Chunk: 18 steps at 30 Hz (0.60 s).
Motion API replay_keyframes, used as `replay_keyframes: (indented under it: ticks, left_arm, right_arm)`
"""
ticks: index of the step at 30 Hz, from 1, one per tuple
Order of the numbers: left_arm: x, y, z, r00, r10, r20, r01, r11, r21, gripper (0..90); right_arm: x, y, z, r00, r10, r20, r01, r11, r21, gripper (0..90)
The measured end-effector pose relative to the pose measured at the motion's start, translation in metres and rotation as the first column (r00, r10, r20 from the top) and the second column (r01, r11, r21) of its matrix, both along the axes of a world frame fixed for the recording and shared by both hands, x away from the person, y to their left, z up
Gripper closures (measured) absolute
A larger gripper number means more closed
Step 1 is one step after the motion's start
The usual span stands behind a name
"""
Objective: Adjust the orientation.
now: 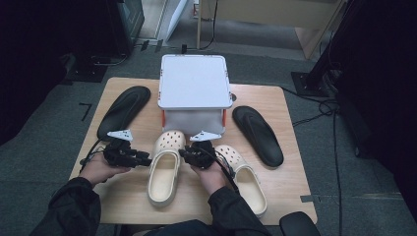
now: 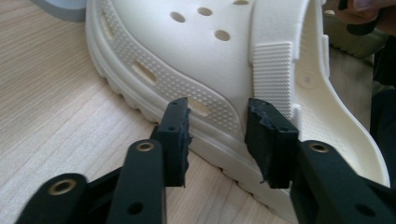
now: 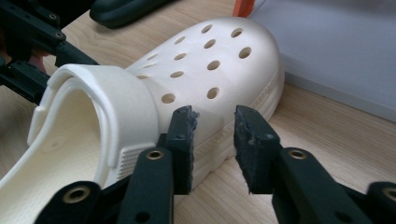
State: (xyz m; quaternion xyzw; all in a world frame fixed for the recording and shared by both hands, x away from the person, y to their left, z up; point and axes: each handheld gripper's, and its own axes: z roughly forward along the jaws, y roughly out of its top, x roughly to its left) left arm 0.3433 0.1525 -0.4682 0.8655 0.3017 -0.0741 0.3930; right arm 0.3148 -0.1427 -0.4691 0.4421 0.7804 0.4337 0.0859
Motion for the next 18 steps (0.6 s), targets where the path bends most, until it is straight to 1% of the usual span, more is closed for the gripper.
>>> replay_keyframes:
  ticks: [2,3,4,5,6,8,9,10,12,13,15,16,17,18]
  left_arm:
    - [0.002,0.002,0.002,0.9999,0.015,0.004,-0.015,0.9999,-0.004,54.2]
    - [0.002,0.003,0.003,0.9997,0.025,0.009,-0.024,0.9997,-0.008,53.3]
    - [0.003,0.004,0.004,0.9994,0.032,0.015,-0.032,0.9995,-0.008,50.5]
    - [0.003,0.005,0.004,0.999,0.04,0.021,-0.04,0.9992,-0.008,50.5]
    - [0.004,0.006,0.006,0.9981,0.057,0.025,-0.057,0.9983,-0.011,47.7]
    - [0.005,0.008,0.008,0.9971,0.069,0.032,-0.069,0.9975,-0.016,45.6]
    - [0.006,0.008,0.008,0.9962,0.084,0.022,-0.083,0.9962,-0.025,44.3]
    - [0.006,0.008,0.008,0.9962,0.084,0.022,-0.083,0.9962,-0.025,42.5]
    - [0.009,0.008,0.008,0.993,0.118,0.011,-0.117,0.9928,-0.026,41.2]
    - [0.01,0.009,0.009,0.9924,0.123,0.01,-0.123,0.992,-0.029,40.2]
    - [0.012,0.008,0.009,0.9918,0.128,0.006,-0.127,0.9911,-0.039,38.9]
    - [0.013,0.008,0.011,0.992,0.126,0.013,-0.125,0.9914,-0.037,38.9]
    - [0.014,0.007,0.012,0.9918,0.126,0.023,-0.125,0.9913,-0.04,39.0]
    - [0.015,0.006,0.014,0.9918,0.124,0.031,-0.123,0.9913,-0.046,39.0]
  right_arm:
    - [0.0,-0.002,0.002,1.0,0.001,-0.007,0.0,1.0,0.008,63.8]
    - [-0.001,-0.002,0.003,1.0,0.001,-0.002,-0.001,0.9998,0.022,63.6]
    - [-0.003,-0.002,0.008,0.9998,0.004,0.019,-0.005,0.9995,0.033,62.6]
    - [-0.003,-0.002,0.008,0.9998,0.004,0.019,-0.005,0.9995,0.033,62.6]
    - [-0.004,-0.003,0.014,0.9992,0.009,0.038,-0.01,0.9992,0.039,61.4]
    - [-0.005,-0.004,0.019,0.999,0.016,0.041,-0.019,0.9985,0.052,60.1]
    - [-0.006,-0.004,0.022,0.9986,0.022,0.047,-0.025,0.9981,0.056,59.2]
    - [-0.007,-0.004,0.025,0.9981,0.027,0.056,-0.03,0.9981,0.054,58.5]
    - [-0.008,-0.004,0.028,0.998,0.035,0.054,-0.038,0.9975,0.06,57.6]
    - [-0.01,-0.003,0.033,0.9968,0.055,0.058,-0.059,0.9962,0.065,55.9]
    - [-0.013,-0.003,0.035,0.995,0.076,0.065,-0.08,0.9946,0.066,54.2]
    - [-0.013,-0.003,0.035,0.995,0.076,0.065,-0.08,0.9946,0.066,54.2]
    - [-0.016,-0.001,0.036,0.9925,0.102,0.068,-0.105,0.9934,0.047,52.6]
    - [-0.016,-0.001,0.036,0.9925,0.102,0.068,-0.105,0.9934,0.047,52.6]
